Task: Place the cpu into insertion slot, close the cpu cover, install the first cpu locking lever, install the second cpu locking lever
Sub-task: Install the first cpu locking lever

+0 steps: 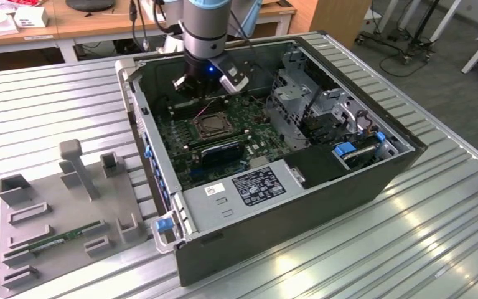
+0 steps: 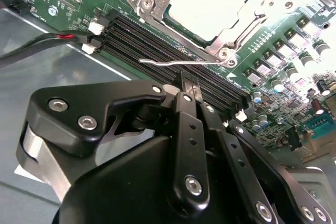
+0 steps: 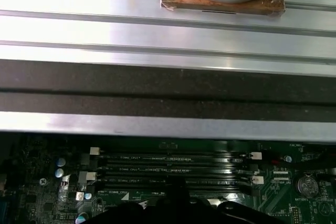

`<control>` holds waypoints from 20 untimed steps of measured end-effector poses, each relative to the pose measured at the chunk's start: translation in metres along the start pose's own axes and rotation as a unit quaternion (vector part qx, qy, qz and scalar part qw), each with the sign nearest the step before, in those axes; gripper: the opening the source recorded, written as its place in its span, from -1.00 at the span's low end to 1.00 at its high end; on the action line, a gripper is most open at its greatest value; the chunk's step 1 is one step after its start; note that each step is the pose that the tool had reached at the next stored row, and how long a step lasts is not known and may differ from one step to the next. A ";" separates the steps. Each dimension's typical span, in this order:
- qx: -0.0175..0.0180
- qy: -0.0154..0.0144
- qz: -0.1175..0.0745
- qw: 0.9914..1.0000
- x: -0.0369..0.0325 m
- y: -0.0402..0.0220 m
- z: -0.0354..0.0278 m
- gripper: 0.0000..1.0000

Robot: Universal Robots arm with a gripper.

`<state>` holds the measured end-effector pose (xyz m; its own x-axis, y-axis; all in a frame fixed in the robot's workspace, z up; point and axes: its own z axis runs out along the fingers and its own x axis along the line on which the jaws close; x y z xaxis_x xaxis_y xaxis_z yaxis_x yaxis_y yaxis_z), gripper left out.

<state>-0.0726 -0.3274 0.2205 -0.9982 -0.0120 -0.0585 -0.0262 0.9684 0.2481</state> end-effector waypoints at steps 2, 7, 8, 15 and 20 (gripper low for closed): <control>0.000 0.000 0.000 1.000 -0.0015 -0.0002 -0.0004 -0.79; 0.000 0.000 0.000 1.000 -0.0044 -0.0010 -0.0010 -0.79; 0.000 0.000 0.000 1.000 -0.0046 -0.0013 -0.0011 -0.79; 0.000 0.000 0.000 1.000 -0.0051 -0.0020 -0.0016 -0.79; 0.000 0.000 0.000 1.000 -0.0052 -0.0017 -0.0025 -0.79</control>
<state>-0.0675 -0.3297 0.2228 -0.9982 -0.0119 -0.0586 -0.0261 0.9684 0.2482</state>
